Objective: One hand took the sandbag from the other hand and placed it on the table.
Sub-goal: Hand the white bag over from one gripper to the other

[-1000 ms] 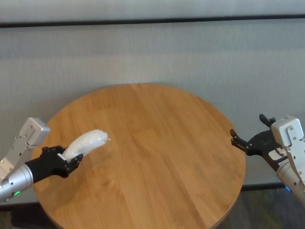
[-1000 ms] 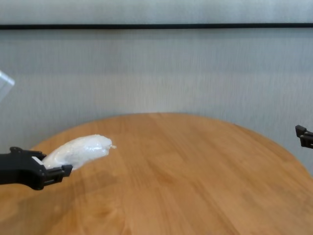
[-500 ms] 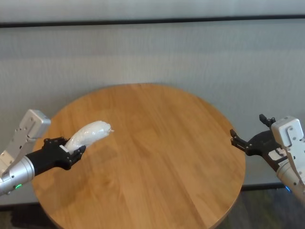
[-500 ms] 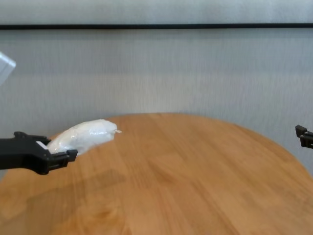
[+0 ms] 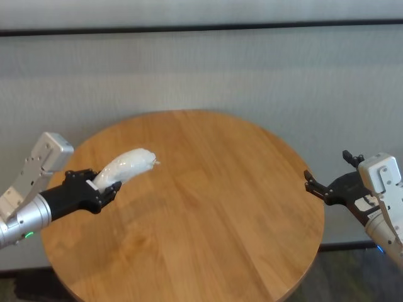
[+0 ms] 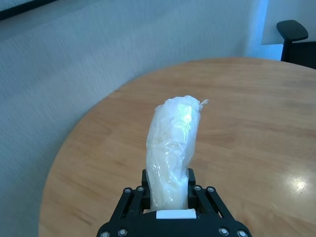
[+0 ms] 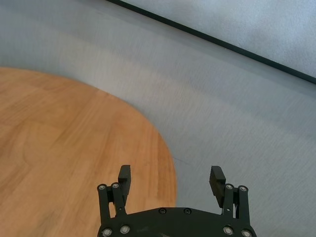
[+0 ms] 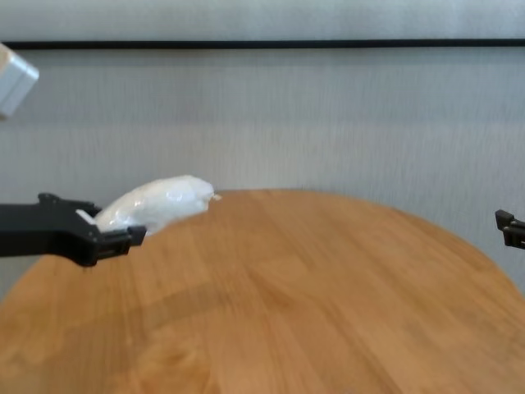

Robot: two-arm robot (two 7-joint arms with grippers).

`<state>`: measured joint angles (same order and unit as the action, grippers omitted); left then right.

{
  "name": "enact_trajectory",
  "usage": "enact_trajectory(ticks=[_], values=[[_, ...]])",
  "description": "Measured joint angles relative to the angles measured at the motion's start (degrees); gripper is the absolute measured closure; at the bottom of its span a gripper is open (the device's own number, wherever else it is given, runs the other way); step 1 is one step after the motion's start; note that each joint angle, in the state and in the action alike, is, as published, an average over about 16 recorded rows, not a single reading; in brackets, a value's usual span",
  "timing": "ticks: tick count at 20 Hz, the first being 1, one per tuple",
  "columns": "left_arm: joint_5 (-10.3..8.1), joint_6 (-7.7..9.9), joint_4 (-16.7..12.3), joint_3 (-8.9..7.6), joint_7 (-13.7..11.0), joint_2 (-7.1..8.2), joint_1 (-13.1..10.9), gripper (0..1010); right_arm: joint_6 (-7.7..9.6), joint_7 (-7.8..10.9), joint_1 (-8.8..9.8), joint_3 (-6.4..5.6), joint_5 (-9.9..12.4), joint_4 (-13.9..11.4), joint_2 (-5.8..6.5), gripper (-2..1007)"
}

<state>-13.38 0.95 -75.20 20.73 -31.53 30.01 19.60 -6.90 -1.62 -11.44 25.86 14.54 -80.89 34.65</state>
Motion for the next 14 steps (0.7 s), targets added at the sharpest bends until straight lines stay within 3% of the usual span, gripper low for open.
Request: enact_trajectory(ticks=[14], values=[[-3.50,1.19,-7.2,0.83,-2.3,0.68,0.8,600,0.00,0.00,0.00,0.00,0.0,0.0,0.00,-1]])
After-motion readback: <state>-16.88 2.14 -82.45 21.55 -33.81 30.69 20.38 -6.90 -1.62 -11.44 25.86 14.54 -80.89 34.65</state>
